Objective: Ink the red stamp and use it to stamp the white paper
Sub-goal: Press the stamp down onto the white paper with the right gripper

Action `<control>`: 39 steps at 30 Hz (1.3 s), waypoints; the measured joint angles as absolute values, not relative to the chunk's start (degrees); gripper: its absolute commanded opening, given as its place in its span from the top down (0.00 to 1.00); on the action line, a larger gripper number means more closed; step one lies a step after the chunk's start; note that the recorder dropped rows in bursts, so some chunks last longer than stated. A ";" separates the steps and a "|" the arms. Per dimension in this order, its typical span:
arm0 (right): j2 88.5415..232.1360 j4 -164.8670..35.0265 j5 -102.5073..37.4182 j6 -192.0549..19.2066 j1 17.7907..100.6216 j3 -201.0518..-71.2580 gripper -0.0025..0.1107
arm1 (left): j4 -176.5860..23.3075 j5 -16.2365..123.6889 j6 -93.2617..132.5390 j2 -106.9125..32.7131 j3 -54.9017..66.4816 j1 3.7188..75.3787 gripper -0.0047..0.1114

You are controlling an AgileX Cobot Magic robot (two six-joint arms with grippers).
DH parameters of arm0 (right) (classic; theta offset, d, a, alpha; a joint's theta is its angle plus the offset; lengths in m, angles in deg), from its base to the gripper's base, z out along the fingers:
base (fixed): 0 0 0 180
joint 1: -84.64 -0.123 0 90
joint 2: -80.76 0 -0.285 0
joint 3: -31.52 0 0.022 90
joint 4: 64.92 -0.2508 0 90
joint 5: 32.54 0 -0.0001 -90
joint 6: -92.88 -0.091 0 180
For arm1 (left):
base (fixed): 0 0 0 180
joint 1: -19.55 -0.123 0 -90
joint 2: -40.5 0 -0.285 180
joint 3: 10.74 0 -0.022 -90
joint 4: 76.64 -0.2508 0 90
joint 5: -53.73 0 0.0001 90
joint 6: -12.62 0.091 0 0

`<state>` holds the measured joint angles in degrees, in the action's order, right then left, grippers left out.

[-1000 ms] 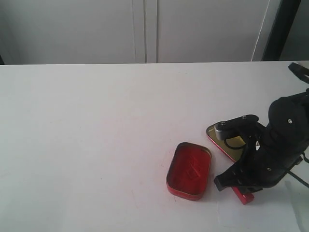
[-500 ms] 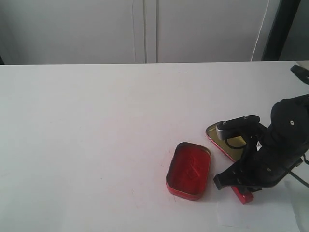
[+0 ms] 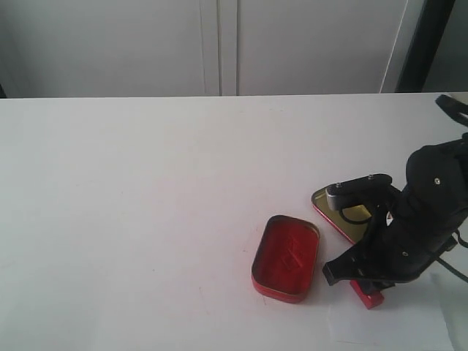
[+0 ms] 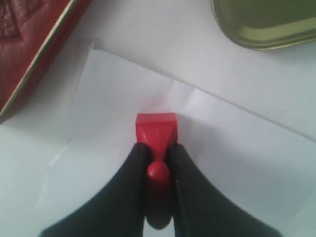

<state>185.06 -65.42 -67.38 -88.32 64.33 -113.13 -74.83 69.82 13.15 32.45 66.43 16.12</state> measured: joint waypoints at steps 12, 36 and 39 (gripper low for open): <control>184.93 -65.42 -67.51 -88.32 64.33 -113.17 0.98 | -74.83 69.82 13.15 32.45 66.43 16.12 0.96; 178.79 -65.65 -63.20 -88.55 64.33 -109.76 0.98 | -74.83 69.82 13.15 32.45 66.43 16.12 0.96; 178.20 -65.65 -63.63 -88.55 64.33 -109.44 0.98 | -74.83 69.82 13.15 32.45 66.43 16.12 0.96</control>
<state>178.20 -65.65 -63.63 -88.55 64.33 -109.44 -74.83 69.82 13.15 32.45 66.43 16.12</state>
